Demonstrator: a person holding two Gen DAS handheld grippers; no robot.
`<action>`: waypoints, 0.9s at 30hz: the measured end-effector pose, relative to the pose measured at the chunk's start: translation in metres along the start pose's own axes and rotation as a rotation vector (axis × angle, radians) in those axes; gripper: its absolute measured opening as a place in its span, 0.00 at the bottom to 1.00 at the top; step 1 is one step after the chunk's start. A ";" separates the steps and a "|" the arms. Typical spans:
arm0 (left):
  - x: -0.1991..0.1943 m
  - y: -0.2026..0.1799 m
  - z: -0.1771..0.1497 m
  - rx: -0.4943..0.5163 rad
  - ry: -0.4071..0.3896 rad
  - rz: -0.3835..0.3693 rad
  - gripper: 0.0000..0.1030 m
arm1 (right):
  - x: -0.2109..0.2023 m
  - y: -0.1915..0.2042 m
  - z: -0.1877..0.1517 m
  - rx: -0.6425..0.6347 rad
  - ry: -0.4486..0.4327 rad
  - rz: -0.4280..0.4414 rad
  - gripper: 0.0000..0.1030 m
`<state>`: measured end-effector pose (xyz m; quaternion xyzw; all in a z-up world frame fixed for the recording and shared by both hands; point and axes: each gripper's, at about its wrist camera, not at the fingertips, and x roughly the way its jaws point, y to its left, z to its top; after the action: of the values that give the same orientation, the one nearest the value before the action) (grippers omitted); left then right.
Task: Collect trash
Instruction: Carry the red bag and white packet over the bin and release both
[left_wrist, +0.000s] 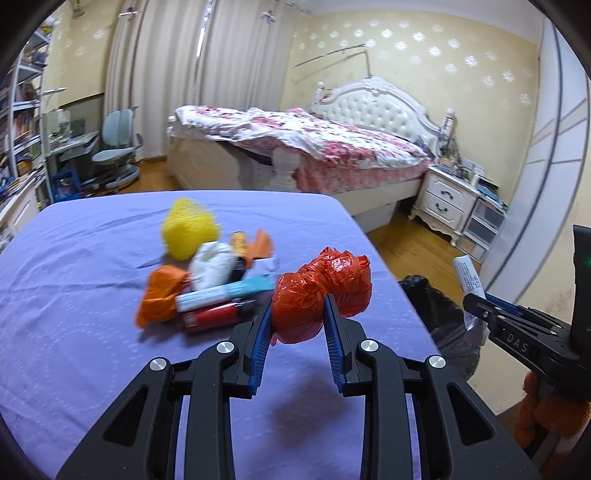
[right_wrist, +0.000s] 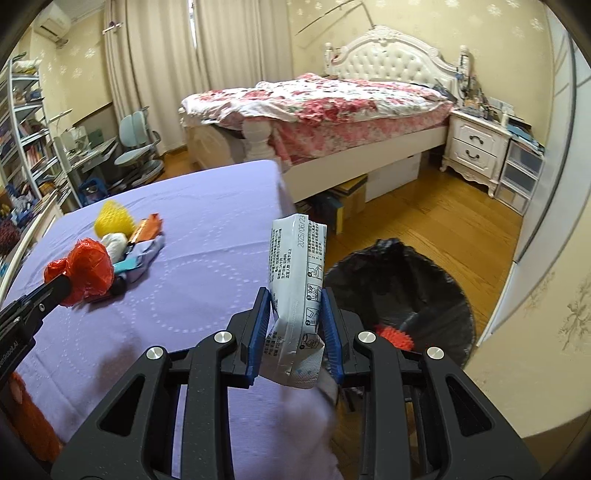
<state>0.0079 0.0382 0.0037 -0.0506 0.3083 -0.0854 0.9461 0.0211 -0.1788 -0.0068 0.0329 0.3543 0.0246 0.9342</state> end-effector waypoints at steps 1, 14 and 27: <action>0.004 -0.008 0.002 0.011 -0.002 -0.013 0.29 | 0.000 -0.004 0.001 0.006 -0.001 -0.006 0.27; 0.054 -0.094 0.011 0.133 0.032 -0.139 0.29 | 0.016 -0.071 0.001 0.086 -0.001 -0.113 0.27; 0.094 -0.142 0.013 0.221 0.079 -0.165 0.29 | 0.034 -0.114 -0.001 0.144 0.017 -0.146 0.27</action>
<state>0.0721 -0.1190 -0.0190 0.0324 0.3287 -0.1981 0.9229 0.0481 -0.2896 -0.0387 0.0741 0.3645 -0.0687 0.9257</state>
